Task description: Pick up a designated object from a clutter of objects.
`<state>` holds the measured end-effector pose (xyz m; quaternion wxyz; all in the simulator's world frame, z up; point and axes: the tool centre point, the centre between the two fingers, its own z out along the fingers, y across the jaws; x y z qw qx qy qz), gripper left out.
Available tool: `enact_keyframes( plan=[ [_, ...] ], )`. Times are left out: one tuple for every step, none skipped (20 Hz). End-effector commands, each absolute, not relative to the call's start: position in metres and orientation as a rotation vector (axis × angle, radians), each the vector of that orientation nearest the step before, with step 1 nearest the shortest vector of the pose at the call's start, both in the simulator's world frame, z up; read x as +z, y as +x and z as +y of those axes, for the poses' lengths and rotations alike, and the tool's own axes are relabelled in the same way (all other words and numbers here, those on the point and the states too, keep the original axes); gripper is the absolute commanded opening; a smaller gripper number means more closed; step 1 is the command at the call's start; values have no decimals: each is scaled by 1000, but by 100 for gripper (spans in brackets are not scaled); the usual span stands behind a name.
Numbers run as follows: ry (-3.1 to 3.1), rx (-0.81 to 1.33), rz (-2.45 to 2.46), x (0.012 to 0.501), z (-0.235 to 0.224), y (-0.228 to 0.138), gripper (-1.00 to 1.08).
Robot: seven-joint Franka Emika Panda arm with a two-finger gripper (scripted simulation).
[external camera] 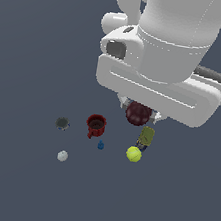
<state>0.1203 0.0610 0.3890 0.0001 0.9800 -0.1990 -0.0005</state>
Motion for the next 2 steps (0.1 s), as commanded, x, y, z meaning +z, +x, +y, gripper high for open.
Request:
enact_keyframes(
  plan=[
    [3079,0,-625,391,61,122,-100],
    [3079,0,-625,391,61,122,-100]
  ],
)
